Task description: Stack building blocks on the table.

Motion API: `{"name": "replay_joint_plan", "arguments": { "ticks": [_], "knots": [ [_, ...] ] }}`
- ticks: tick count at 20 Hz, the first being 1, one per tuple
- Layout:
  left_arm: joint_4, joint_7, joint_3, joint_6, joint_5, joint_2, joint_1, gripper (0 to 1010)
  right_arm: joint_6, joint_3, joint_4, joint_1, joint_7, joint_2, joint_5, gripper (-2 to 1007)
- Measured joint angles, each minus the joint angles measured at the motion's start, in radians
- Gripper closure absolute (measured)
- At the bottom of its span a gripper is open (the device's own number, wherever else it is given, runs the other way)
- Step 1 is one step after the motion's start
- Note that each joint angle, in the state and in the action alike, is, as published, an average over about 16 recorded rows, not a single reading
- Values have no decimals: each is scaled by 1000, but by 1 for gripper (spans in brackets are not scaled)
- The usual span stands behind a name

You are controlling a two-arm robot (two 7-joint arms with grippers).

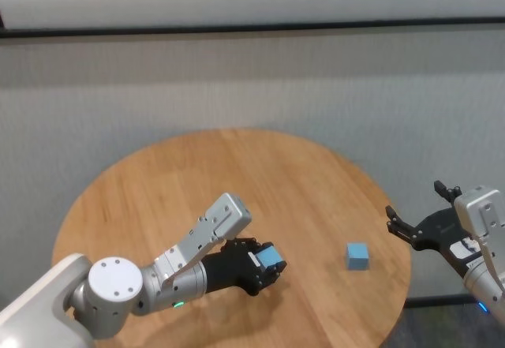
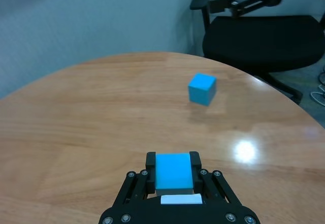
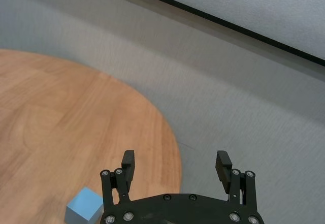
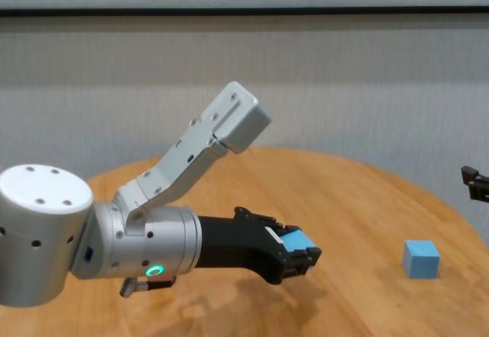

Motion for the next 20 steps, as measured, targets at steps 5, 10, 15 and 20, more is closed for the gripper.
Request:
{"name": "replay_joint_plan", "arguments": {
  "ticks": [5,10,15,20],
  "knots": [
    [53,11,-5,-6,7,-23,-26,606,0,0,0,0,0,0,0,1],
    [112,21,-14,-19,18,-46,-54,606,0,0,0,0,0,0,0,1],
    [169,24,-24,-38,30,-63,-81,606,0,0,0,0,0,0,0,0],
    [215,23,-33,-60,41,-73,-102,606,0,0,0,0,0,0,0,0]
  ]
}}
